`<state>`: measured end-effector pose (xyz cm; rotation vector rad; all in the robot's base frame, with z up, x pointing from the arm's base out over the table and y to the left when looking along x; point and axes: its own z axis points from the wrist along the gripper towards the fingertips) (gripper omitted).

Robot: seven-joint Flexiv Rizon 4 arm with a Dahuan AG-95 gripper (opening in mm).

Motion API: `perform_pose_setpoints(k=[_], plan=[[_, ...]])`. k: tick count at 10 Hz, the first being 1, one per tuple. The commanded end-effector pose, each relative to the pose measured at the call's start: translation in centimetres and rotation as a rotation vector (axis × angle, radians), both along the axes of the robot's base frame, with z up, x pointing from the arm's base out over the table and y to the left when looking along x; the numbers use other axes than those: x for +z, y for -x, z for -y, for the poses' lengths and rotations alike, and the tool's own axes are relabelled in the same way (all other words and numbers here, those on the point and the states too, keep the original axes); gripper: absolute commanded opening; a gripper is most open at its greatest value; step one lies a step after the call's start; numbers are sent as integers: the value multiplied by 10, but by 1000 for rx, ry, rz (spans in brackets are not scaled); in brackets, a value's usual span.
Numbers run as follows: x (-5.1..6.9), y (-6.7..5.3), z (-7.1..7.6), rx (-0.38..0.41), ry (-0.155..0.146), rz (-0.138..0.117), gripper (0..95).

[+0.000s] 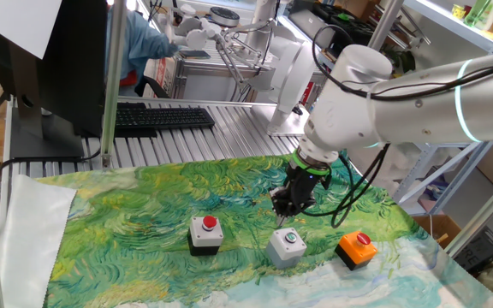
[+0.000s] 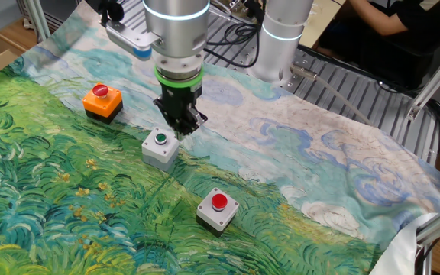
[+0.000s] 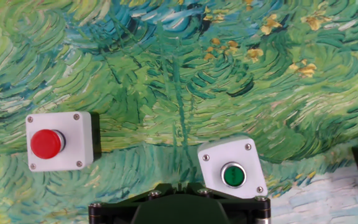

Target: Press three buttons from left to right in sequence

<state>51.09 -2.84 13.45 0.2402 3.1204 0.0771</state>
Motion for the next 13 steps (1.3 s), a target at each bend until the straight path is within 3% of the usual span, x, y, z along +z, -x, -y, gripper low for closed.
perform_pose_setpoints(k=[1, 13], plan=[[2, -4, -5, -16, -1, -5, 0], [3, -7, -13, -25, -2, -2, 0]])
